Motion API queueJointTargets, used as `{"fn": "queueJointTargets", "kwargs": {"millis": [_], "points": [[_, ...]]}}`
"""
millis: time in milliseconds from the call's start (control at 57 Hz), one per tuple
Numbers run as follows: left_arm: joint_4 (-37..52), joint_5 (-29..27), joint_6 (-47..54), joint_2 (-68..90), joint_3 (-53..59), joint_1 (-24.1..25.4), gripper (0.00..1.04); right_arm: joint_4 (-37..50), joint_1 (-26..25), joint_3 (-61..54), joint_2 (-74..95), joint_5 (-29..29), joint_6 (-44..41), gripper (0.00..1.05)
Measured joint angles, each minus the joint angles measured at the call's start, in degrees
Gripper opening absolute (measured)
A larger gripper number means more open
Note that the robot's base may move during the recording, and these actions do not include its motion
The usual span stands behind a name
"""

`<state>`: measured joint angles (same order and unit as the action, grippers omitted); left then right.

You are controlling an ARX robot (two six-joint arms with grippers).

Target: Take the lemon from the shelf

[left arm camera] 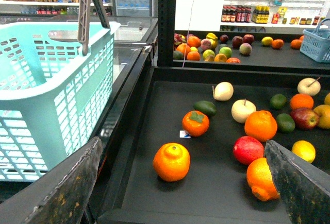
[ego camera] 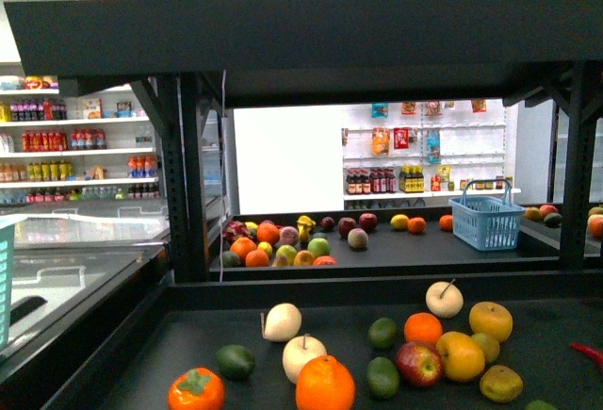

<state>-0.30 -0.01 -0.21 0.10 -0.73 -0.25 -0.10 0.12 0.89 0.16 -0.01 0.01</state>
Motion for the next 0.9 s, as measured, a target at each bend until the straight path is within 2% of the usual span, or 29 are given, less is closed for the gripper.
{"fn": "queueJointTargets", "kwargs": {"millis": [439,527,562,737,825,895], "points": [[-0.1,0.2,-0.1,0.0,0.0,0.0,0.97,0.0,0.0,0.0,0.0,0.0,0.0,0.97],[-11.4,8.5,-10.7,8.1,-5.0,4.0,0.97,0.0,0.0,0.0,0.0,0.0,0.0,0.97],[-12.1,11.9,-16.8,12.4,-6.8,6.8,0.97,0.0,0.0,0.0,0.0,0.0,0.0,0.97],[-4.5,29.0,-37.7,32.9,-19.3,22.2,0.97,0.0,0.0,0.0,0.0,0.0,0.0,0.97],[-0.5,32.9,-46.0,43.7,-25.8,26.9,0.97,0.0,0.0,0.0,0.0,0.0,0.0,0.97],[2.5,33.6,-50.6,50.4,-30.3,28.9,0.97,0.0,0.0,0.0,0.0,0.0,0.0,0.97]]}}
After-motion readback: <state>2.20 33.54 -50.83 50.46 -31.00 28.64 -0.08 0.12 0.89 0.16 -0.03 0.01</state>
